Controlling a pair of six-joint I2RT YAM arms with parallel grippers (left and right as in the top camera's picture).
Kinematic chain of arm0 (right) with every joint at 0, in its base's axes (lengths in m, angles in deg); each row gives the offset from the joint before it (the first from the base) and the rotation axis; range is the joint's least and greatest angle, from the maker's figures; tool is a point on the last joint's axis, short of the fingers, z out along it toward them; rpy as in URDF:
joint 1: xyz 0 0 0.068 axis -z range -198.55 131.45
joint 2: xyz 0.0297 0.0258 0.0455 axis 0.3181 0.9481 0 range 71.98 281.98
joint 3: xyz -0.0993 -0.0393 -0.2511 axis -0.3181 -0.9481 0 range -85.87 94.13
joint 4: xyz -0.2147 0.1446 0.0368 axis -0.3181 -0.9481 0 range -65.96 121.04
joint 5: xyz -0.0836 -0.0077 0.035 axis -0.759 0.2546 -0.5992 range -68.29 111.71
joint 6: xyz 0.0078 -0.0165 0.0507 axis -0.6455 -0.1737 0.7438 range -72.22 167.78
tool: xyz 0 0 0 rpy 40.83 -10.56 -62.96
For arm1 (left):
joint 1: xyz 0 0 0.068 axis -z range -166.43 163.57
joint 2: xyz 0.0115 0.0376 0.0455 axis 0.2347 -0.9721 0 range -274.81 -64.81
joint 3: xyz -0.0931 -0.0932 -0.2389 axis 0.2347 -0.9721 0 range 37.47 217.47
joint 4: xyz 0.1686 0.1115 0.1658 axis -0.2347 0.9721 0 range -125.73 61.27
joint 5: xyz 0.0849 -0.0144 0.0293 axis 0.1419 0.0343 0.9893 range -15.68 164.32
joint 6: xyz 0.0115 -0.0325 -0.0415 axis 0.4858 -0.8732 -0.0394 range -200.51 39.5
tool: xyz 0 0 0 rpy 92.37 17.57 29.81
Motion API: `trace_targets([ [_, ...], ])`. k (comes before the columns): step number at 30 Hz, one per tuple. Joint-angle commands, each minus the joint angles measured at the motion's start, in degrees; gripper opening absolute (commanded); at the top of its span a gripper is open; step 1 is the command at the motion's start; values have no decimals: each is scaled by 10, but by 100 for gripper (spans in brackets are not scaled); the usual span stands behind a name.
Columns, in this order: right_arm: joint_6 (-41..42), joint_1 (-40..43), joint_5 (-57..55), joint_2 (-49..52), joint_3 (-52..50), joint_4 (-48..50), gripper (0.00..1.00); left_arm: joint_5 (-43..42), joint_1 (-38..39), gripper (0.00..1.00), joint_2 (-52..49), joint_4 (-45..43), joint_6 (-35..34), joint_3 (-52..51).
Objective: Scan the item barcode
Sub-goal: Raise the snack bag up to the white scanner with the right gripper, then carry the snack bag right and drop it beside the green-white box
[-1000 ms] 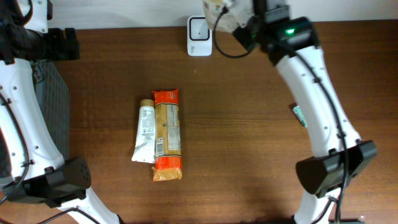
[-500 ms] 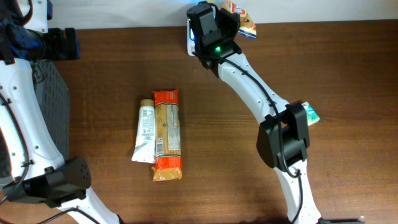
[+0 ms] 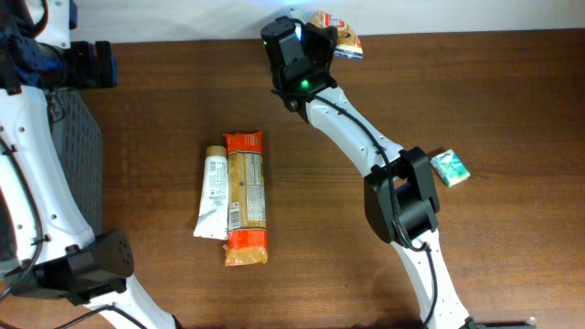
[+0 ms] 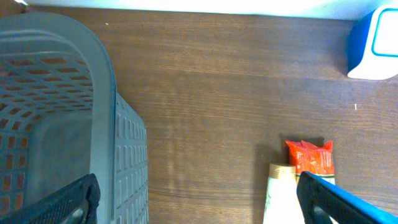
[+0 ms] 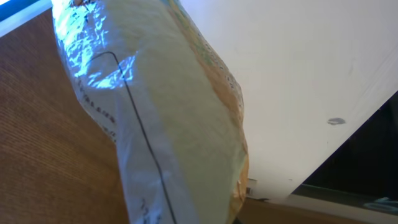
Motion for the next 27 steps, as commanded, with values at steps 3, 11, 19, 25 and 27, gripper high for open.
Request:
trace_targets([
  [3,-10,-3,-17,0,12,-1,4,-4,0,99,1,-1,9,2],
  [11,-7,-6,-31,-9,12,-8,4,-5,0,99,1,-1,9,2],
  [19,210,15,116,-254,12,-242,4,-5,0,99,1,-1,9,2],
  [25,570,137,370,-412,12,-551,4,-5,0,99,1,-1,9,2],
  [27,584,254,581,-428,12,-660,4,-5,0,99,1,-1,9,2],
])
